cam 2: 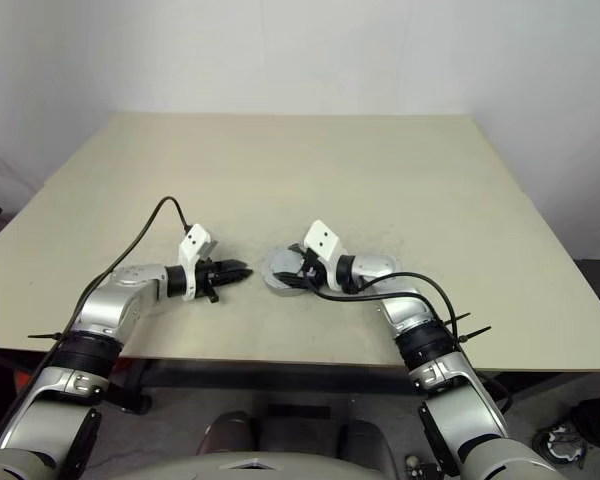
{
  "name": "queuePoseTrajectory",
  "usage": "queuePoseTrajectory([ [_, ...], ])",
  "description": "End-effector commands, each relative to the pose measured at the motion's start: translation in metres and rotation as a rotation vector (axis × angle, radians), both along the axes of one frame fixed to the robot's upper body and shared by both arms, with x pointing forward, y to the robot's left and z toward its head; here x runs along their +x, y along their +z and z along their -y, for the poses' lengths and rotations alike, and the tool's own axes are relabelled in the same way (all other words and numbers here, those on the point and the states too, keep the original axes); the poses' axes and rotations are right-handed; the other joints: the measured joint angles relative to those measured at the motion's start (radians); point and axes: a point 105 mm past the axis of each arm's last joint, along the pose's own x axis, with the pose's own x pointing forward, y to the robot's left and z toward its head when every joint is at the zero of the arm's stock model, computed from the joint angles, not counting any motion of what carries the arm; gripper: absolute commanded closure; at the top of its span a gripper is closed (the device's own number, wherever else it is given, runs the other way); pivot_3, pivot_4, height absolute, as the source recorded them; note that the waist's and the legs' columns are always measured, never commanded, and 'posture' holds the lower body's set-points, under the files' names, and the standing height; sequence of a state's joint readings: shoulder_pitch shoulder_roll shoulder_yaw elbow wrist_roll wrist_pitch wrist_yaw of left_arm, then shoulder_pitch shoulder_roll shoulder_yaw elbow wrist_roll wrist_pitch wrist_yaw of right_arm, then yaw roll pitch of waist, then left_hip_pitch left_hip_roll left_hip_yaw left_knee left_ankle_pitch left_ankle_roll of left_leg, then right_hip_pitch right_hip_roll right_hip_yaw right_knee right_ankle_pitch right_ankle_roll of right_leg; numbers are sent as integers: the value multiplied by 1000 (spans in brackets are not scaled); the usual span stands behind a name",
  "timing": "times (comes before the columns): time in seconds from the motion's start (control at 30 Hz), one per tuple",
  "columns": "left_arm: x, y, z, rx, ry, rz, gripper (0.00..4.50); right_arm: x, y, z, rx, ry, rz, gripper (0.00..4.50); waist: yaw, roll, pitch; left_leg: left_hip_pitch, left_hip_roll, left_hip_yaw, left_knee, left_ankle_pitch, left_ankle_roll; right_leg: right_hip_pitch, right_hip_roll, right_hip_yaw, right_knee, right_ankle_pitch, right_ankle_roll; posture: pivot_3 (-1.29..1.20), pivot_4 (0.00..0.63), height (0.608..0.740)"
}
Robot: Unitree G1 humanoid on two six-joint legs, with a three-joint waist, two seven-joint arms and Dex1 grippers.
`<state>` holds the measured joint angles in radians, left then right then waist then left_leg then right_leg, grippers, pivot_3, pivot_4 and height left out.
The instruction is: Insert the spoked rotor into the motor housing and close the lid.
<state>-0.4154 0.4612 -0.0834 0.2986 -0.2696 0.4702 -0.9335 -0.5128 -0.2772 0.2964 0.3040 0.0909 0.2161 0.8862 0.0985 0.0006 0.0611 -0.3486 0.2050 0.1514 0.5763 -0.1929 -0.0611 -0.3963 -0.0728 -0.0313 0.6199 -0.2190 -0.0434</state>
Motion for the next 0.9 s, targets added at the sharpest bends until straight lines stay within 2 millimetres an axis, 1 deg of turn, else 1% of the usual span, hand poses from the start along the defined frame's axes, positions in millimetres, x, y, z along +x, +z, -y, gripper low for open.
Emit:
queuePoseTrajectory([
  [0.03,4,15,-1,-6,-10,52,3205,6,-10,18,-37,-68,-15,1548,0,0,0,0,0,0,0,0,0,0,0,0,0,0,0,0,0,740],
  [0.17,3,14,-1,-4,-8,50,3205,-3,1,15,3,-12,7,1548,1,0,0,0,0,0,0,0,0,0,0,0,0,0,0,0,0,740],
  [0.23,3,14,-2,-3,-6,49,3205,-6,2,15,-5,1,14,1548,1,0,0,0,0,0,0,0,0,0,0,0,0,0,0,0,0,740],
  [0.43,4,14,-1,-7,-5,51,3205,-7,-3,13,-20,-3,11,1548,1,0,0,-1,0,0,0,-2,3,0,0,0,-1,-1,1,0,0,740],
  [0.57,3,14,0,-8,-5,50,3205,-7,-2,11,-11,-1,9,1548,1,0,0,-1,0,0,0,-2,3,0,0,0,-1,-1,2,0,0,740],
  [0.73,3,14,0,-9,-4,50,3205,-9,-1,3,6,17,3,1548,-1,0,0,-1,0,0,0,-2,3,0,0,0,-1,-1,2,0,0,740],
  [0.9,4,17,4,-28,-5,50,3205,-6,-11,-1,-24,7,-25,1548,-7,0,0,0,0,0,0,-2,3,0,0,0,-1,-1,2,0,0,740],
])
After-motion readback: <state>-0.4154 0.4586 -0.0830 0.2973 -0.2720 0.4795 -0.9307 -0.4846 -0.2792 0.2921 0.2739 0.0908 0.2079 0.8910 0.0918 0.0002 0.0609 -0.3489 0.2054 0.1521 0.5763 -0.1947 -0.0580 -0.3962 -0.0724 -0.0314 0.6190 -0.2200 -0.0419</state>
